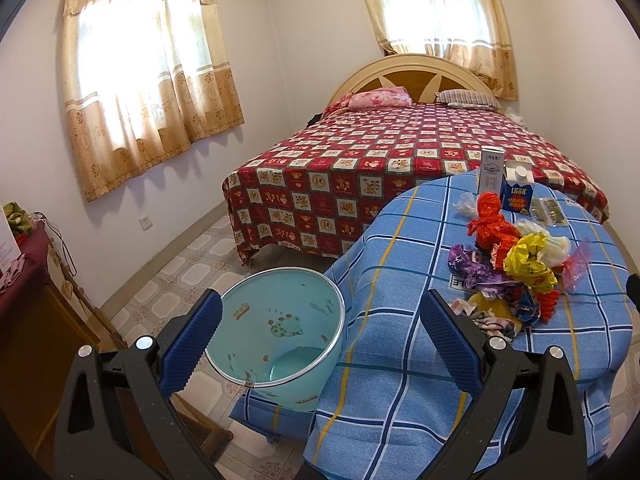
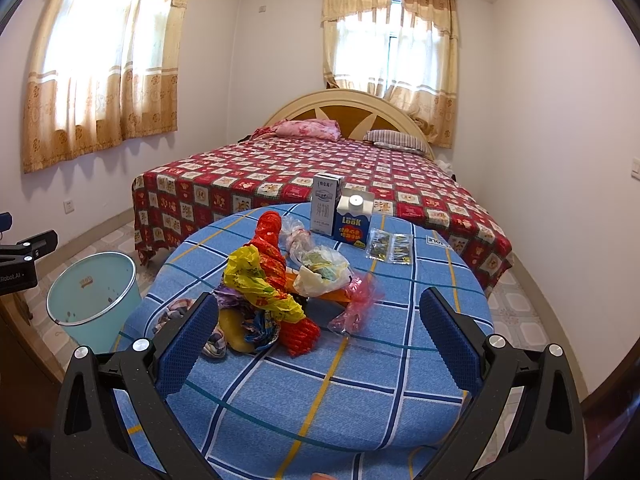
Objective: Collect trash
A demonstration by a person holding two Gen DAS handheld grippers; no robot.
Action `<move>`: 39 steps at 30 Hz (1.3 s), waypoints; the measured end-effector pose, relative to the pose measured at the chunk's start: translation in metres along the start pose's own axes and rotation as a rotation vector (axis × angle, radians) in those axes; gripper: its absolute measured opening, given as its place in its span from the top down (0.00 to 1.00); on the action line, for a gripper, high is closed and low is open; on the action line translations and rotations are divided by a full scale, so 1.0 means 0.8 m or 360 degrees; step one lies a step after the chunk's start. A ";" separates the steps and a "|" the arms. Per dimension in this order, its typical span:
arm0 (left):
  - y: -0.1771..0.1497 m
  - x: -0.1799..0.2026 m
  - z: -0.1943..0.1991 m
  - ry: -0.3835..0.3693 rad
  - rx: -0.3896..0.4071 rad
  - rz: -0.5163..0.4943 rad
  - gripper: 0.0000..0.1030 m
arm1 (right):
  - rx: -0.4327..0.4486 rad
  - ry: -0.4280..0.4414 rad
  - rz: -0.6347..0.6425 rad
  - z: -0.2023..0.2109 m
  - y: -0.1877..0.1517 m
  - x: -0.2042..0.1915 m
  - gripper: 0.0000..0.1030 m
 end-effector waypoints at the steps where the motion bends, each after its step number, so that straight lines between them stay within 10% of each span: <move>1: 0.000 0.000 -0.001 -0.0003 -0.0003 -0.0001 0.06 | 0.0000 0.0000 0.0000 0.000 0.001 0.000 0.05; 39: 0.000 -0.005 0.000 0.0002 -0.0002 -0.0002 0.06 | -0.0010 0.0003 0.0000 -0.002 -0.005 -0.005 0.05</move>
Point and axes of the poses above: each gripper's, at about its wrist camera, not at the fingertips, and z roughly against the way its jaws point, x to its right, y to its top, the point moved 8 cm from there along -z, roughly the way its jaws point, and after that the axes turned 3 degrees about -y, right-handed, at the moved point
